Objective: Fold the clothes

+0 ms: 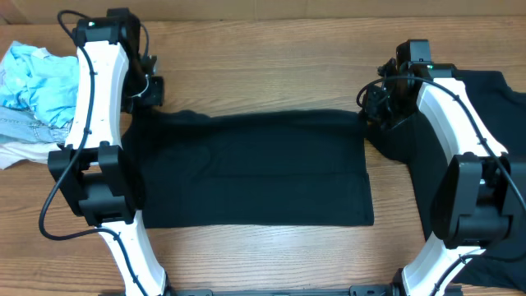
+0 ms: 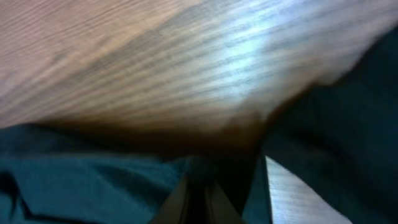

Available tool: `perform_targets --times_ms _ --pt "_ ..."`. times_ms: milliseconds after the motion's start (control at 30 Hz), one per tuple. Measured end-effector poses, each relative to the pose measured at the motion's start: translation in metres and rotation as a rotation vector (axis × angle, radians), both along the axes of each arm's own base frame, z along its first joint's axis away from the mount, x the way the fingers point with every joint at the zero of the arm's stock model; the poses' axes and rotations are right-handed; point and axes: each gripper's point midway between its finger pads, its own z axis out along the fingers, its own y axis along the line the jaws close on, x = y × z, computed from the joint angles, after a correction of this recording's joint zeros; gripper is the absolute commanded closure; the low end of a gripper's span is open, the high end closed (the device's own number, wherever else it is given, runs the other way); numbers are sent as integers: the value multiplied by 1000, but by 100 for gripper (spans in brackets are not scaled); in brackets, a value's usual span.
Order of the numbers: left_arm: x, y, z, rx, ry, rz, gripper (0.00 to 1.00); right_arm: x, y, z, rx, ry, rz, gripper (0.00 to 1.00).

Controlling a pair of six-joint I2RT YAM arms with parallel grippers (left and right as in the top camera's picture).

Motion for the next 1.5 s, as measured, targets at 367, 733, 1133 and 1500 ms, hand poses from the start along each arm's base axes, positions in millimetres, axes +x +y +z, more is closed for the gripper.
perform_targets --times_ms 367,733,1133,1500 --pt "-40 5 -7 -47 159 42 96 -41 -14 -8 -79 173 -13 90" --pt "-113 12 -61 -34 459 80 95 -68 -21 -8 -119 283 -11 90" --pt "-102 21 -66 -7 403 98 96 -89 -23 -6 -135 373 -6 91" --pt "-109 25 -63 -7 430 112 96 -112 -33 -4 -193 467 -23 91"
